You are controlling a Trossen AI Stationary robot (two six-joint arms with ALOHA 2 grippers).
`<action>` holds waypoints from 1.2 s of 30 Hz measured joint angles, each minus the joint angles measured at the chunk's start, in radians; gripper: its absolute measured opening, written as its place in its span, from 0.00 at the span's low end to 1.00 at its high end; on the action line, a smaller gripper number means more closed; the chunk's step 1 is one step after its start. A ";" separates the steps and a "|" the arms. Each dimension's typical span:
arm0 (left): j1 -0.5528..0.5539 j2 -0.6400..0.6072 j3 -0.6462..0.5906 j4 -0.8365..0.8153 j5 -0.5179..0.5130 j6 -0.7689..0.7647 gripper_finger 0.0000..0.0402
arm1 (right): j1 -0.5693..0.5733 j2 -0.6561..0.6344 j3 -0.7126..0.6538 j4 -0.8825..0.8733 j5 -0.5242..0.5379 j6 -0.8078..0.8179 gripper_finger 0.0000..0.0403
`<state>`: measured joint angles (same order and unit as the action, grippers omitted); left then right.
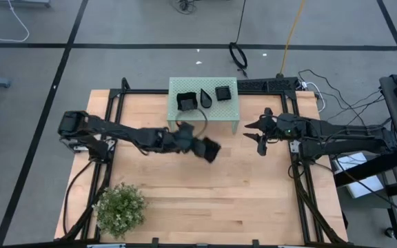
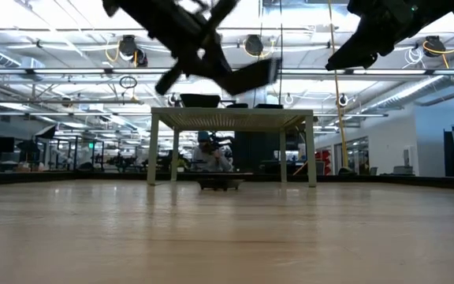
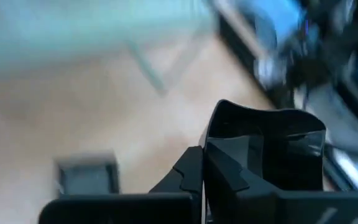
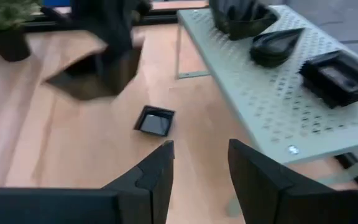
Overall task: Pick & Place Mini shaped plates
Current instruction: Stack the black distorted square plate on the shelf
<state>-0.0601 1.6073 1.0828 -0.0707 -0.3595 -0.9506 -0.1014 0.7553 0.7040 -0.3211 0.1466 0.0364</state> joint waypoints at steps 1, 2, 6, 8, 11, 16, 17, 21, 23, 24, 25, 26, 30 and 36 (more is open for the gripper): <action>0.007 -0.028 0.000 -0.001 -0.053 0.021 0.02 | -0.004 0.000 0.000 0.012 0.012 0.000 0.35; 0.013 -0.054 0.000 -0.011 -0.106 0.043 0.01 | -0.008 0.001 0.000 0.029 0.021 -0.001 0.35; 0.049 -0.131 0.000 -0.010 -0.349 0.111 0.02 | -0.017 0.002 0.000 0.064 0.065 -0.031 0.35; 0.072 -0.156 0.002 0.002 -0.447 0.129 0.02 | -0.018 0.001 0.000 0.078 0.066 -0.055 0.35; 0.116 -0.179 0.001 -0.001 -0.545 0.132 0.01 | -0.020 0.001 0.000 0.090 0.064 -0.087 0.35; 0.200 -0.171 0.000 -0.010 -0.525 0.110 0.02 | -0.020 0.009 0.000 0.103 0.066 -0.107 0.35; 0.215 -0.165 0.001 -0.006 -0.503 0.105 0.02 | -0.022 0.012 0.000 0.117 0.066 -0.115 0.35; 0.262 -0.148 -0.002 -0.025 -0.436 0.092 0.01 | -0.039 0.012 0.000 0.143 0.067 -0.131 0.35; 0.277 -0.154 0.000 -0.029 -0.433 0.092 0.02 | -0.055 0.012 0.000 0.139 0.068 -0.131 0.35; 0.283 -0.155 0.001 -0.039 -0.434 0.092 0.02 | -0.063 0.012 0.000 0.139 0.068 -0.131 0.35; 0.288 -0.154 0.001 -0.057 -0.433 0.092 0.03 | -0.071 0.012 0.000 0.139 0.067 -0.129 0.35; 0.292 -0.152 0.000 -0.077 -0.430 0.093 0.03 | -0.078 0.012 0.000 0.139 0.068 -0.129 0.35; 0.306 -0.153 0.000 -0.169 -0.376 0.057 0.02 | -0.102 0.012 0.000 0.142 0.067 -0.128 0.35; 0.314 -0.152 0.000 -0.211 -0.377 0.029 0.04 | -0.123 0.012 0.000 0.159 0.066 -0.128 0.35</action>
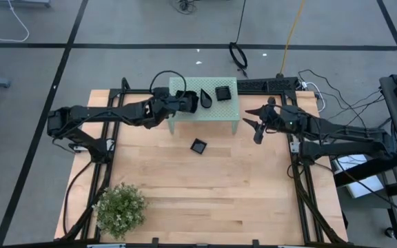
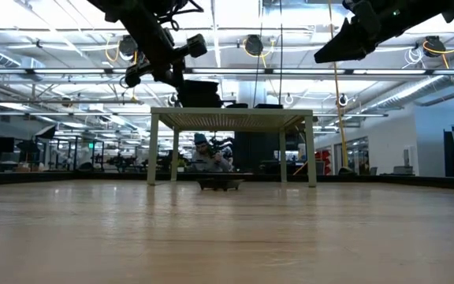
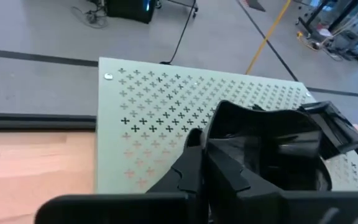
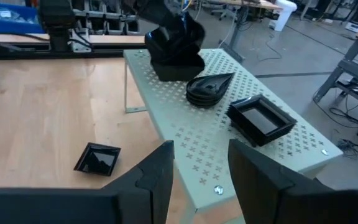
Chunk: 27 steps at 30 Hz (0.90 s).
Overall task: Pick & Place Mini shaped plates
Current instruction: Stack the black distorted square plate on the shelf, then stack the black square plate on the shelf
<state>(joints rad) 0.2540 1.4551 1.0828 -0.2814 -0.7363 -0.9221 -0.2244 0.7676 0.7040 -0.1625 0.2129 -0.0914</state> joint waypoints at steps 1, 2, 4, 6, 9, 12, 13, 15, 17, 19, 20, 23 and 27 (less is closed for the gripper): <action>0.002 0.000 0.000 0.000 0.003 0.000 0.04 | -0.003 0.001 0.000 0.005 0.000 0.000 0.35; 0.006 0.000 0.000 -0.001 0.008 0.000 0.05 | -0.006 0.001 0.000 0.010 0.000 0.000 0.35; 0.012 0.000 0.000 0.000 0.027 0.000 0.04 | -0.011 0.001 0.000 0.021 -0.001 0.000 0.35; 0.015 0.000 0.000 0.001 0.046 0.000 0.04 | -0.013 0.001 0.001 0.025 0.000 0.000 0.35; 0.017 0.000 0.000 0.002 0.055 -0.005 0.05 | -0.013 0.001 0.001 0.024 -0.001 0.000 0.35; 0.024 0.000 0.000 0.006 0.056 -0.005 0.11 | -0.013 0.001 0.001 0.024 -0.004 0.000 0.35; 0.027 0.000 0.000 0.016 0.056 -0.004 0.14 | -0.013 0.001 0.001 0.024 -0.004 0.000 0.35; 0.028 0.000 0.000 0.044 0.056 0.004 0.20 | -0.013 0.001 0.001 0.024 -0.004 0.000 0.35; 0.028 0.000 0.000 0.080 0.057 0.028 0.28 | -0.013 0.001 0.001 0.024 -0.004 0.001 0.35; 0.028 -0.002 0.000 0.125 0.057 0.078 0.35 | -0.012 0.001 0.001 0.024 -0.004 0.001 0.35; 0.028 -0.010 0.000 0.145 0.057 0.105 0.38 | -0.012 0.001 0.001 0.023 -0.004 0.001 0.35; 0.026 -0.032 0.000 0.231 0.061 0.175 0.46 | -0.012 0.001 0.001 0.023 -0.006 0.001 0.35; 0.012 -0.052 0.000 0.326 0.138 0.226 0.52 | -0.012 0.020 0.002 0.024 -0.007 0.026 0.35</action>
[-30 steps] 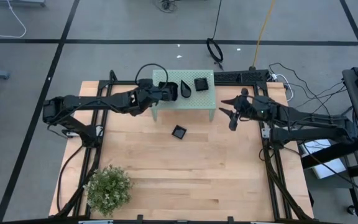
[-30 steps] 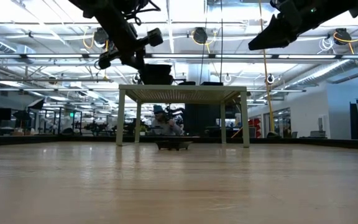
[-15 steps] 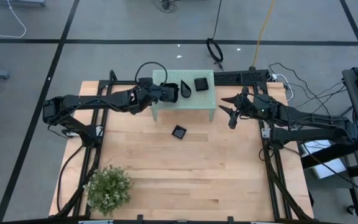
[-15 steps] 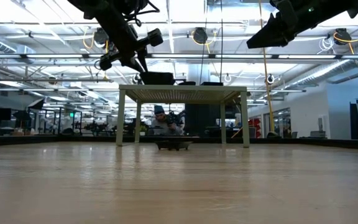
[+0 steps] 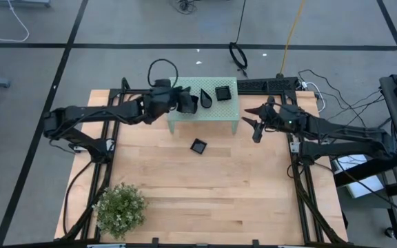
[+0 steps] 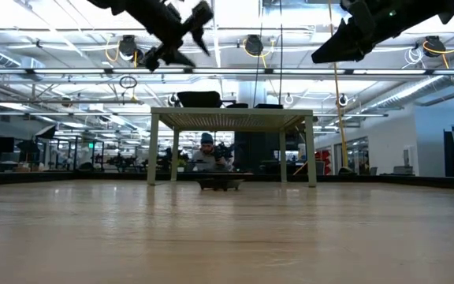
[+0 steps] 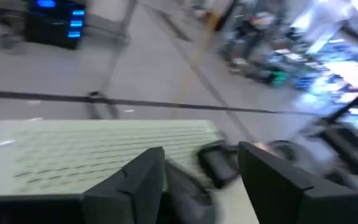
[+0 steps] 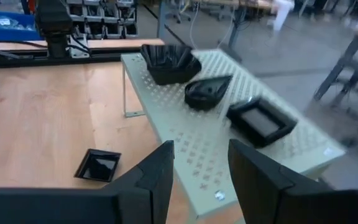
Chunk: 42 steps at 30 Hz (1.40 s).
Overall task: Pick & Place Mini shaped plates
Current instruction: Stack the black square plate on the shelf
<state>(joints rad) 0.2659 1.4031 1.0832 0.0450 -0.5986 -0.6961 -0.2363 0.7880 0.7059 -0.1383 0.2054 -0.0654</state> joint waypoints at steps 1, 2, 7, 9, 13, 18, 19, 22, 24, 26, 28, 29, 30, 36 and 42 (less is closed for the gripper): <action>-0.003 -0.005 0.000 0.027 0.025 0.010 0.52 | 0.000 0.012 0.000 -0.002 0.000 0.033 0.35; -0.008 -0.010 0.000 0.050 0.054 0.020 0.52 | 0.000 0.031 0.000 0.001 0.000 0.065 0.35; -0.028 -0.013 0.000 0.096 0.178 0.067 0.50 | 0.027 0.169 0.000 0.027 -0.054 0.151 0.35; -0.033 -0.013 0.000 0.106 0.236 0.100 0.49 | 0.055 0.238 0.000 0.073 -0.056 0.166 0.35; -0.032 -0.034 -0.001 0.115 0.373 0.171 0.46 | 0.108 0.389 0.000 0.228 -0.023 0.215 0.35; -0.026 -0.101 -0.001 0.095 0.547 0.180 0.45 | 0.164 0.585 0.000 0.495 -0.026 0.252 0.35; -0.025 -0.122 -0.001 0.086 0.583 0.180 0.45 | 0.177 0.625 0.000 0.554 -0.026 0.242 0.35; -0.025 -0.179 0.000 0.059 0.657 0.196 0.46 | 0.207 0.736 0.009 0.708 -0.025 0.232 0.35; -0.025 -0.223 0.000 0.013 0.694 0.224 0.46 | 0.223 0.800 0.033 0.749 -0.021 0.240 0.35; -0.026 -0.256 0.000 -0.004 0.722 0.244 0.46 | 0.237 0.861 0.077 0.752 0.003 0.248 0.35; -0.026 -0.293 0.000 -0.049 0.738 0.251 0.46 | 0.248 0.914 0.123 0.735 0.039 0.247 0.35; -0.026 -0.307 0.000 -0.059 0.738 0.250 0.46 | 0.251 0.940 0.146 0.727 0.054 0.245 0.35; -0.026 -0.322 0.000 -0.076 0.739 0.251 0.46 | 0.252 0.967 0.170 0.722 0.057 0.244 0.35; -0.026 -0.394 0.000 -0.215 0.739 0.256 0.46 | 0.250 1.069 0.288 0.565 0.056 0.344 0.35; -0.031 -0.424 0.000 -0.326 0.739 0.256 0.46 | 0.251 1.132 0.362 0.433 0.052 0.353 0.35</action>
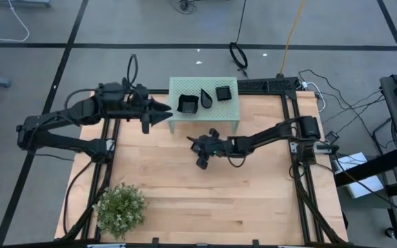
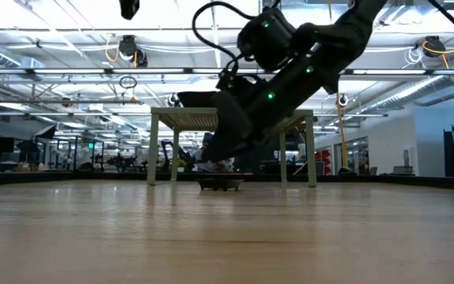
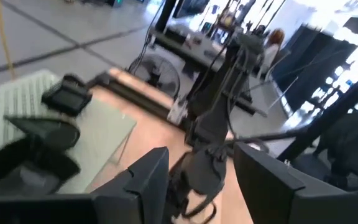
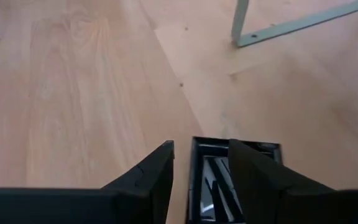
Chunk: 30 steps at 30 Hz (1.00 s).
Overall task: Pick & Place Mini shaped plates
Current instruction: Stack the black square plate on the shelf
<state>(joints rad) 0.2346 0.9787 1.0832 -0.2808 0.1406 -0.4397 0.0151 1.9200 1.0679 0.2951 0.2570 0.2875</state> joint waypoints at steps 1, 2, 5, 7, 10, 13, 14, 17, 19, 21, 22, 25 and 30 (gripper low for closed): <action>-0.001 0.000 0.000 -0.017 0.000 0.000 0.46 | 0.000 0.007 0.004 -0.001 -0.008 0.000 0.35; -0.002 0.000 0.000 -0.024 0.000 0.000 0.46 | 0.000 0.015 0.008 -0.001 -0.026 0.000 0.35; -0.006 0.000 0.000 -0.059 0.000 0.000 0.46 | 0.000 0.041 0.015 -0.003 -0.051 0.000 0.35; -0.009 0.002 0.000 -0.072 0.000 -0.001 0.46 | 0.000 0.055 0.015 -0.003 -0.051 0.000 0.35; -0.011 0.003 0.000 -0.088 0.000 -0.003 0.46 | 0.000 0.066 0.014 -0.023 -0.048 0.000 0.35; -0.012 0.002 0.000 -0.089 -0.001 -0.003 0.46 | -0.002 0.064 0.014 -0.025 -0.034 -0.022 0.35; -0.012 0.003 0.000 -0.090 -0.001 -0.003 0.46 | -0.002 0.064 0.014 -0.025 -0.018 -0.037 0.35; -0.012 0.003 0.000 -0.090 -0.002 -0.003 0.46 | -0.002 0.065 0.014 -0.034 0.006 -0.081 0.33; -0.012 0.003 0.000 -0.090 -0.002 -0.003 0.46 | -0.002 0.065 0.014 -0.036 0.003 -0.091 0.31; -0.012 0.003 0.000 -0.090 -0.002 -0.002 0.46 | -0.002 0.064 0.014 -0.053 -0.001 -0.089 0.29; -0.012 0.003 0.000 -0.090 -0.002 -0.002 0.46 | -0.002 0.064 0.014 -0.065 -0.016 -0.088 0.27; -0.012 0.003 0.000 -0.090 -0.002 -0.002 0.46 | 0.000 0.064 0.014 -0.091 -0.045 -0.087 0.24; -0.012 0.003 0.000 -0.090 -0.002 -0.002 0.46 | 0.000 0.063 0.014 -0.102 -0.045 -0.087 0.17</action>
<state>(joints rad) 0.2230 0.9813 1.0828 -0.3710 0.1382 -0.4419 0.0151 1.9831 1.0821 0.1932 0.2115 0.2001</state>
